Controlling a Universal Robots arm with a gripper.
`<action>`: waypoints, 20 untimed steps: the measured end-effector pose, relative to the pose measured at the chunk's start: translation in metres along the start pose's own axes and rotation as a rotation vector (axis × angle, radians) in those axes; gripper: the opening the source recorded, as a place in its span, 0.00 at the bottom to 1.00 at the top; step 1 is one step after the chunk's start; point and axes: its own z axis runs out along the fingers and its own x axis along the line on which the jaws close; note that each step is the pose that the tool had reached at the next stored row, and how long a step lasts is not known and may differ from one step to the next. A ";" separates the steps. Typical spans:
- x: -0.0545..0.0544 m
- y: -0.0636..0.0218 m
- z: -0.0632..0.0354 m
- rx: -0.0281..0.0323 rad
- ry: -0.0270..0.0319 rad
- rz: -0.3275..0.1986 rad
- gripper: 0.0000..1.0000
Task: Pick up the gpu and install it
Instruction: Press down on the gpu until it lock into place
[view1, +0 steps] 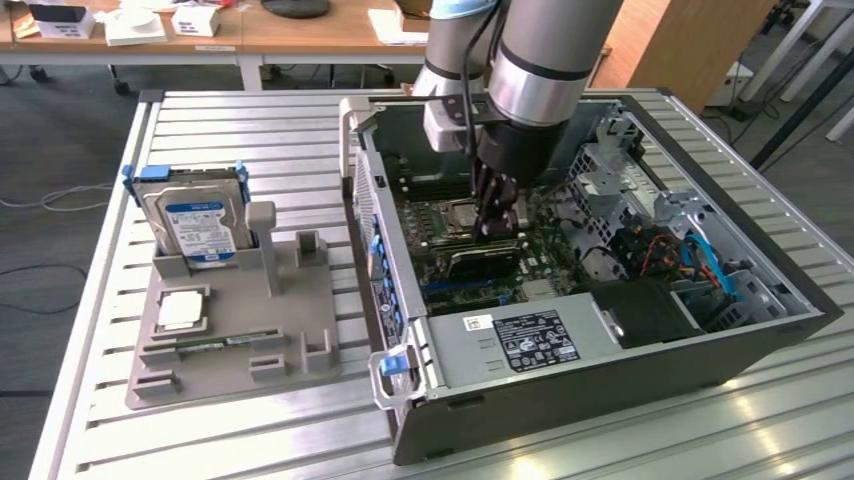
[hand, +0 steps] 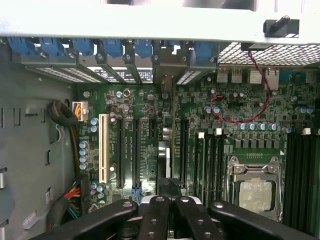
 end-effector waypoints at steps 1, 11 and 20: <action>0.000 -0.0001 0.0000 -0.0002 0.0003 0.000 0.11; -0.005 -0.0002 0.0028 -0.0001 0.0002 0.000 0.11; -0.007 0.0021 0.0032 0.0001 0.0003 0.000 0.11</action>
